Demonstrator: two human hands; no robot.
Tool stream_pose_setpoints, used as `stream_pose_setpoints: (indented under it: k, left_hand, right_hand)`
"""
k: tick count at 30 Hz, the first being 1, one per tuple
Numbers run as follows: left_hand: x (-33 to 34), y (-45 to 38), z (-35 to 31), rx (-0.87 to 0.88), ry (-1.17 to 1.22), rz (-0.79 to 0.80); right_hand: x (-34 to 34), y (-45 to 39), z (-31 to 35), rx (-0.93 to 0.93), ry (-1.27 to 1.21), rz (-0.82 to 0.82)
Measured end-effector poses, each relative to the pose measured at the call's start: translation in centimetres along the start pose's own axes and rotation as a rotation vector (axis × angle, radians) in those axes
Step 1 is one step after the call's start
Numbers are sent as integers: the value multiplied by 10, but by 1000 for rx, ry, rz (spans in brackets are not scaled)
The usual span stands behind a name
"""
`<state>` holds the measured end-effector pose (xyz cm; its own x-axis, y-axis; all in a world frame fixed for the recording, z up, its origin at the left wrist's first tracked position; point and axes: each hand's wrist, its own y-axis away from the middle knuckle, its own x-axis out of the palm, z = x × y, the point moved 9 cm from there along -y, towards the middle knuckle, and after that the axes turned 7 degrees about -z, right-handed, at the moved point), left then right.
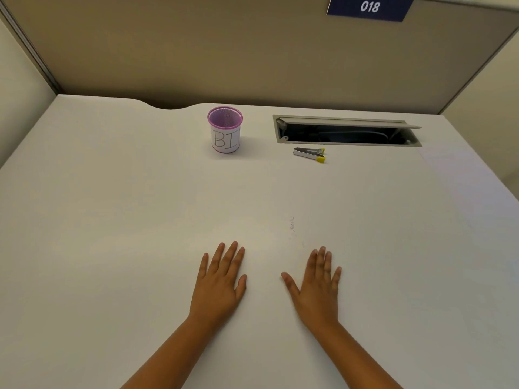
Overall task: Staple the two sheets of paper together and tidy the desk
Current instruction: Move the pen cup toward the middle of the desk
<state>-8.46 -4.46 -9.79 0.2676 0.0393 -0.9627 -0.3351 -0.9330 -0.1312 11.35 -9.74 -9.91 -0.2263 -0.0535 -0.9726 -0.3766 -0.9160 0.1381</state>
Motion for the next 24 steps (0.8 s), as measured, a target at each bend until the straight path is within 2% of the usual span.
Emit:
stream_pose_setpoints:
  k: [9, 13, 19, 24]
  left_hand:
    - [-1, 0, -1, -4, 3, -3]
    - [-1, 0, 1, -8, 6, -17]
    - [0, -1, 2, -11, 3, -11]
    - [0, 0, 2, -8, 3, 13]
  right_hand:
    - [-2, -34, 31, 144, 16, -19]
    - [-5, -55, 47, 154, 10, -26]
    - [-8, -79, 61, 27, 9, -2]
    - [-10, -77, 47, -71, -145, -47]
